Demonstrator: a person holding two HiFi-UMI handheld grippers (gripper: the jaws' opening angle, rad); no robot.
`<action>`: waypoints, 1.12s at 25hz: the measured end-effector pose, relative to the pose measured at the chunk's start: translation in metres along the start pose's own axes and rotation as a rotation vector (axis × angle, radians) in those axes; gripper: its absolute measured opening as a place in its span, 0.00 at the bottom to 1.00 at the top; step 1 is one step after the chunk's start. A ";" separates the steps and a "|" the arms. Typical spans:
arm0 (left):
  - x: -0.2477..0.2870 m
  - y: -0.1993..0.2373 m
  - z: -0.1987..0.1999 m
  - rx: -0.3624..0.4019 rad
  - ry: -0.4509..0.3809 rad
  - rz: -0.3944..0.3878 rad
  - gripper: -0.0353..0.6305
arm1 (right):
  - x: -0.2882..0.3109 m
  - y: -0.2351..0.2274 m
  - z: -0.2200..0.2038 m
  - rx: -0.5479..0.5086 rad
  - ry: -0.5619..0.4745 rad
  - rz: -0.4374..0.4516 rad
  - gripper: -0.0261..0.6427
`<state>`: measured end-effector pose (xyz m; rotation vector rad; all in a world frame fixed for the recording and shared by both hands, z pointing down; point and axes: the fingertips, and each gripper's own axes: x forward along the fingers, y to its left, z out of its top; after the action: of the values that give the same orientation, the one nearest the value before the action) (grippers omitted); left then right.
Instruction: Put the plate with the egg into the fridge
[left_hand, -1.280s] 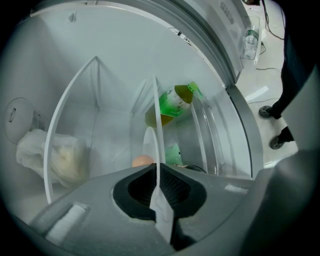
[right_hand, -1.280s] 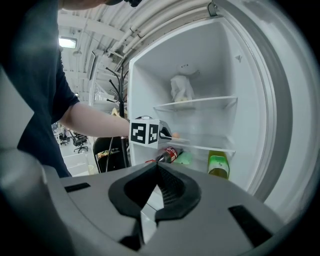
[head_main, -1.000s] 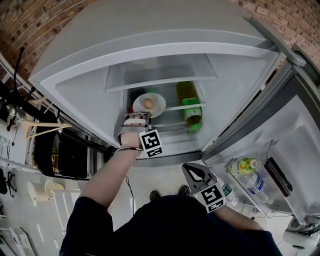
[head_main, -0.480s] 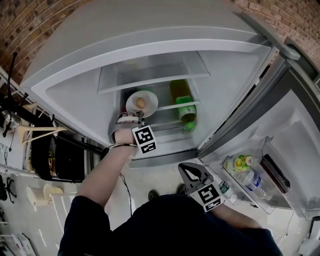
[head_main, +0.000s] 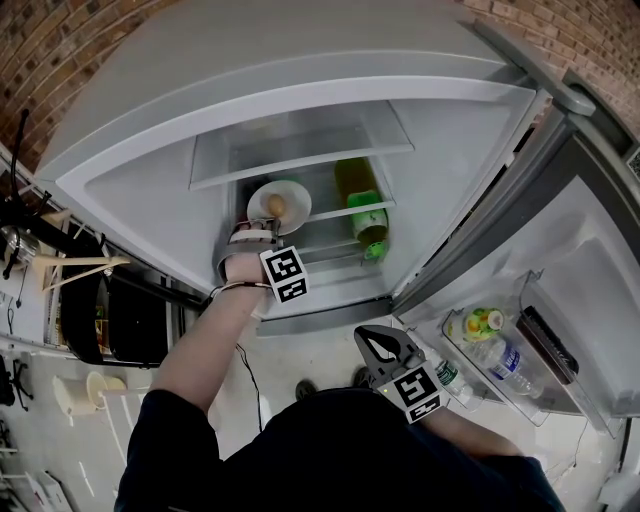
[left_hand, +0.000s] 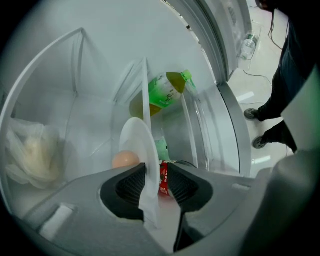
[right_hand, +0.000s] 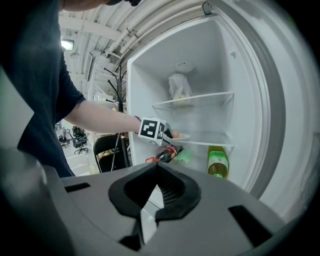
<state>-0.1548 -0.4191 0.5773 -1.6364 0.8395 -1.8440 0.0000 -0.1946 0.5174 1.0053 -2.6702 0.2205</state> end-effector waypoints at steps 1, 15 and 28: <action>0.001 0.000 0.000 0.001 0.001 -0.002 0.25 | 0.000 0.000 0.000 0.001 0.000 0.000 0.05; 0.011 -0.003 0.000 0.007 0.013 -0.019 0.34 | -0.006 0.000 -0.004 0.004 0.006 -0.007 0.05; -0.021 0.002 0.005 -0.014 -0.032 0.033 0.35 | -0.012 0.005 0.004 -0.009 -0.018 -0.014 0.05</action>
<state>-0.1476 -0.4053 0.5623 -1.6463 0.8631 -1.7889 0.0046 -0.1849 0.5100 1.0273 -2.6768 0.1969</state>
